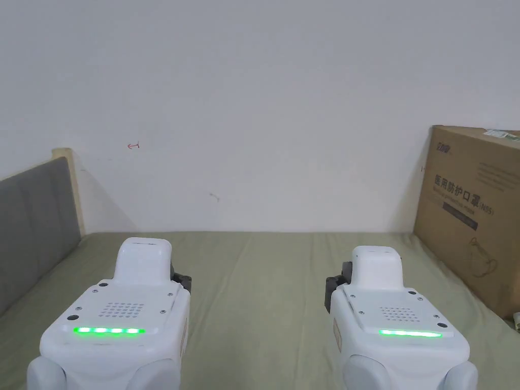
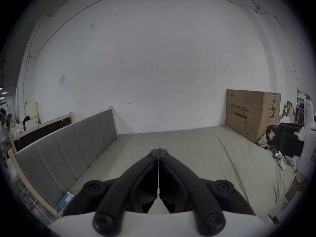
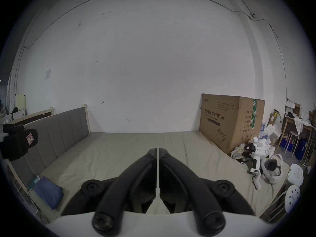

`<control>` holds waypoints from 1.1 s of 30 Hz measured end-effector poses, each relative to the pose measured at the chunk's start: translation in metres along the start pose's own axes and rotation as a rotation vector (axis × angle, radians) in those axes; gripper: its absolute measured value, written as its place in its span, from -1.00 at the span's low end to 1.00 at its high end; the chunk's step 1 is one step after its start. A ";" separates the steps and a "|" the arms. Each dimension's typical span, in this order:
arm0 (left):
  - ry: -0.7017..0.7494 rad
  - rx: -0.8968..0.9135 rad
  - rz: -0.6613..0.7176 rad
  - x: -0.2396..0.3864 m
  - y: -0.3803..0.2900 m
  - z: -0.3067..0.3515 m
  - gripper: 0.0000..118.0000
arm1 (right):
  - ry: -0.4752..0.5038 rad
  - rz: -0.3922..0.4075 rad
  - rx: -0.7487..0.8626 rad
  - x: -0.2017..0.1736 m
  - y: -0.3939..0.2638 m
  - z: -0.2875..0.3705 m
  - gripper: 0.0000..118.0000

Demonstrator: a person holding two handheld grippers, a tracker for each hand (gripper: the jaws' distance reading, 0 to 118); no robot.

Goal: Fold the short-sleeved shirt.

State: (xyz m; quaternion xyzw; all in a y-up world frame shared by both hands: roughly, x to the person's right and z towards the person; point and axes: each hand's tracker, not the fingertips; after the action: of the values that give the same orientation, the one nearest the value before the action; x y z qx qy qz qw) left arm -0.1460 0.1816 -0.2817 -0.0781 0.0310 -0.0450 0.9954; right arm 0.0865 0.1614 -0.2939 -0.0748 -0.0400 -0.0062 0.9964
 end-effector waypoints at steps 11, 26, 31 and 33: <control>-0.061 -0.013 0.024 0.001 -0.008 -0.004 0.96 | 0.015 0.002 -0.023 0.001 -0.012 -0.005 0.45; 0.050 -0.021 -0.007 0.006 -0.016 -0.010 0.96 | 0.014 0.014 -0.032 0.006 -0.018 -0.008 0.47; 0.021 0.013 0.065 0.004 -0.011 -0.007 0.96 | 0.009 0.009 -0.033 0.008 -0.019 -0.009 0.47; 0.002 -0.014 0.053 0.003 -0.010 -0.007 0.96 | 0.008 0.001 -0.030 0.009 -0.019 -0.009 0.47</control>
State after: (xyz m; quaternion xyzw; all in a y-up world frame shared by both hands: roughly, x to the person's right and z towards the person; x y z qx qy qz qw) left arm -0.1442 0.1701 -0.2870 -0.0840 0.0342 -0.0183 0.9957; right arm 0.0957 0.1411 -0.2991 -0.0896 -0.0358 -0.0064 0.9953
